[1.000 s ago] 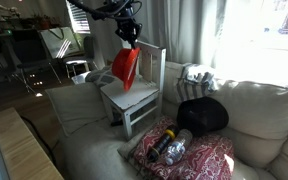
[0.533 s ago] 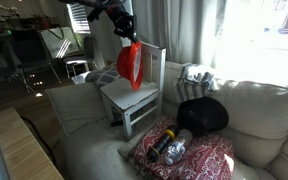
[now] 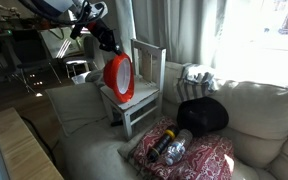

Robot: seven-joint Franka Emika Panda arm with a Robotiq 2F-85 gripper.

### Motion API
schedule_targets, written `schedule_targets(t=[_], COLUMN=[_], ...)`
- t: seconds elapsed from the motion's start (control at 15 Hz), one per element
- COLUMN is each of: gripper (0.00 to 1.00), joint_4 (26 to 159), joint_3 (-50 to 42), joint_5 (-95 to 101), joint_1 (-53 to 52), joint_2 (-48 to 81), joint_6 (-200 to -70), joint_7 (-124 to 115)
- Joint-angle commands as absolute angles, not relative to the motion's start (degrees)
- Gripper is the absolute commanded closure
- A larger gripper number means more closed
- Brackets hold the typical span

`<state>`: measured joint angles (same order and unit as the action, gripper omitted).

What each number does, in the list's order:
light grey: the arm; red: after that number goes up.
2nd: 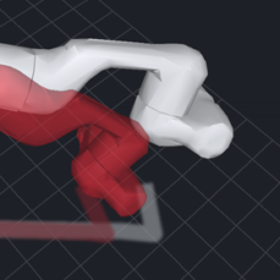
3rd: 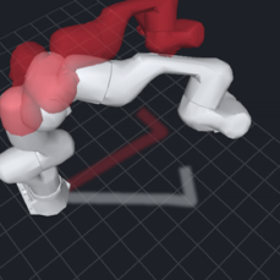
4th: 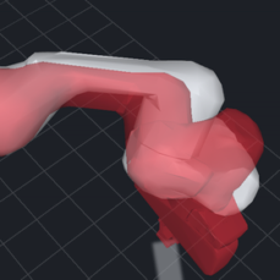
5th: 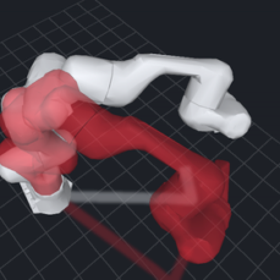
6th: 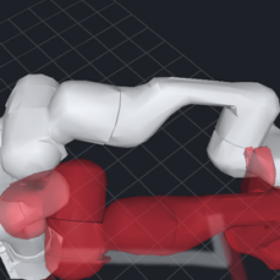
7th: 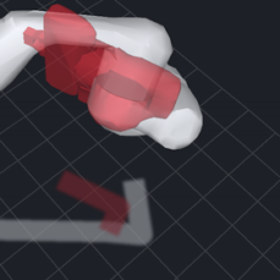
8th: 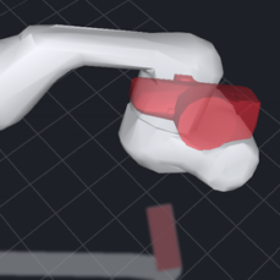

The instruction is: Flip the orange hat on the chair seat upside down, pick up a towel on the pillow and place it in the orange hat

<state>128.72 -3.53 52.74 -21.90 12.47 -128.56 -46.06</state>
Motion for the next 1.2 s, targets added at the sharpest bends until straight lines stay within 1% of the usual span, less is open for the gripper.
schedule_targets(t=[0.0,0.2,0.53,0.87,1.13], gripper=[0.99,0.99,0.99,0.99,0.99], joint_4=[126.75,125.59,124.55,124.80,125.67], joint_3=[1.00,2.88,5.11,6.15,6.54], joint_5=[58.05,58.91,54.67,47.83,40.25], joint_1=[-19.73,-18.70,-15.76,-14.00,-13.07], joint_2=[16.31,17.96,18.96,18.20,17.11], joint_6=[-124.37,-123.40,-129.54,-132.12,-139.25], joint_7=[-52.80,-55.87,-57.09,-54.42,-52.01])
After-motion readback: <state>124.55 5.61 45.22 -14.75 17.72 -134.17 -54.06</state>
